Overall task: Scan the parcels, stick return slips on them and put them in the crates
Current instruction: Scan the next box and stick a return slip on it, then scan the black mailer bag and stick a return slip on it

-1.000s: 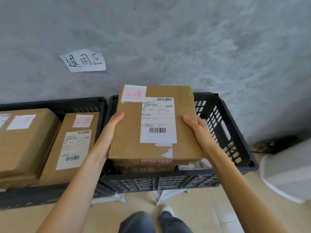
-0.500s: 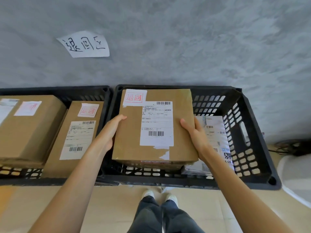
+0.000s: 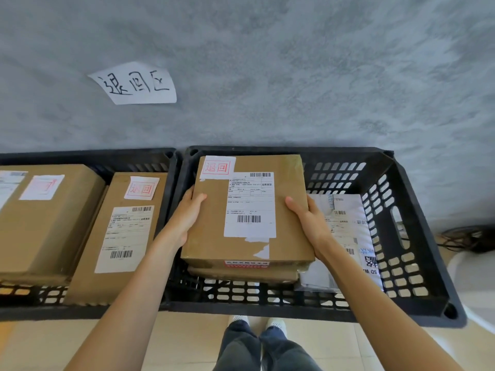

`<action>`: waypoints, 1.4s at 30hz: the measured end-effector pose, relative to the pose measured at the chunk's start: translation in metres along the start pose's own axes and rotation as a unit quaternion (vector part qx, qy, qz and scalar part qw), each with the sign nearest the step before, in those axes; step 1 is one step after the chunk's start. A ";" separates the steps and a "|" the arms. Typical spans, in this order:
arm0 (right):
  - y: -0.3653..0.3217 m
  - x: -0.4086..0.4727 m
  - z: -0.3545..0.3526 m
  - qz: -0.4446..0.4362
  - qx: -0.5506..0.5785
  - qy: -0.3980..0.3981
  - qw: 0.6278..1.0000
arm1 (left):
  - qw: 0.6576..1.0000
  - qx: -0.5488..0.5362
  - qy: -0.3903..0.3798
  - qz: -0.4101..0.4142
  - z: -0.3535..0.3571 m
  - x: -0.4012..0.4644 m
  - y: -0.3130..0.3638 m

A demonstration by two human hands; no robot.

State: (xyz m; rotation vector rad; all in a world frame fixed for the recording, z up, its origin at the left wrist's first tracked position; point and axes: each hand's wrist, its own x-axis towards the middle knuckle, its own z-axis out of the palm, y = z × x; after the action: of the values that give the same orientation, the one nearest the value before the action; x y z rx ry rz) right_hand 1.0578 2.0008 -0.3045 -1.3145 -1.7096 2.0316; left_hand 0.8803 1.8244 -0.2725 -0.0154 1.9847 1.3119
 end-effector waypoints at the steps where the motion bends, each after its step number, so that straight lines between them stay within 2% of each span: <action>1: -0.002 -0.001 0.001 0.002 -0.001 0.000 1.000 | 1.000 0.018 0.007 0.019 0.001 0.001 0.000; 9: -0.006 -0.005 0.000 0.014 -0.043 -0.010 0.999 | 0.978 0.151 0.079 0.116 0.010 -0.001 0.014; 11: -0.014 -0.005 0.000 0.003 -0.083 0.005 0.997 | 0.975 0.161 0.086 0.127 0.007 -0.003 0.023; 13: -0.031 0.001 0.004 -0.029 -0.173 0.031 0.984 | 0.970 0.171 0.095 0.142 0.001 -0.004 0.035; 16: -0.073 0.012 0.019 -0.079 -0.341 0.032 0.936 | 0.956 0.212 0.110 0.172 -0.011 -0.007 0.058; 18: -0.102 0.021 0.033 -0.057 -0.410 -0.005 0.910 | 0.939 0.247 0.135 0.196 -0.026 -0.010 0.079; 21: -0.133 0.026 0.051 -0.064 -0.563 -0.005 0.824 | 0.904 0.314 0.175 0.230 -0.053 -0.022 0.110; 23: -0.150 0.020 0.068 -0.098 -0.606 0.006 0.789 | 0.880 0.357 0.193 0.246 -0.077 -0.035 0.123; 25: -0.165 0.012 0.085 -0.133 -0.612 -0.021 0.779 | 0.862 0.395 0.201 0.244 -0.095 -0.045 0.131; 29: -0.202 -0.027 0.144 -0.260 -0.607 -0.097 0.745 | 0.834 0.435 0.261 0.216 -0.150 -0.078 0.132; 31: -0.222 -0.059 0.179 -0.327 -0.617 -0.094 0.709 | 0.817 0.455 0.291 0.202 -0.184 -0.100 0.130; 36: -0.261 -0.150 0.274 -0.484 -0.643 -0.062 0.590 | 0.756 0.506 0.379 0.168 -0.289 -0.184 0.106; 42: -0.261 -0.278 0.409 -0.587 -0.609 -0.107 0.523 | 0.697 0.532 0.473 0.090 -0.440 -0.321 0.046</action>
State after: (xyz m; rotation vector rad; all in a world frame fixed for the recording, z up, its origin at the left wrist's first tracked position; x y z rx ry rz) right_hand 0.8334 1.6209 0.0394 0.3655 -2.8839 0.0068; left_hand 0.8433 1.3761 0.0383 0.0744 3.4403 -0.0843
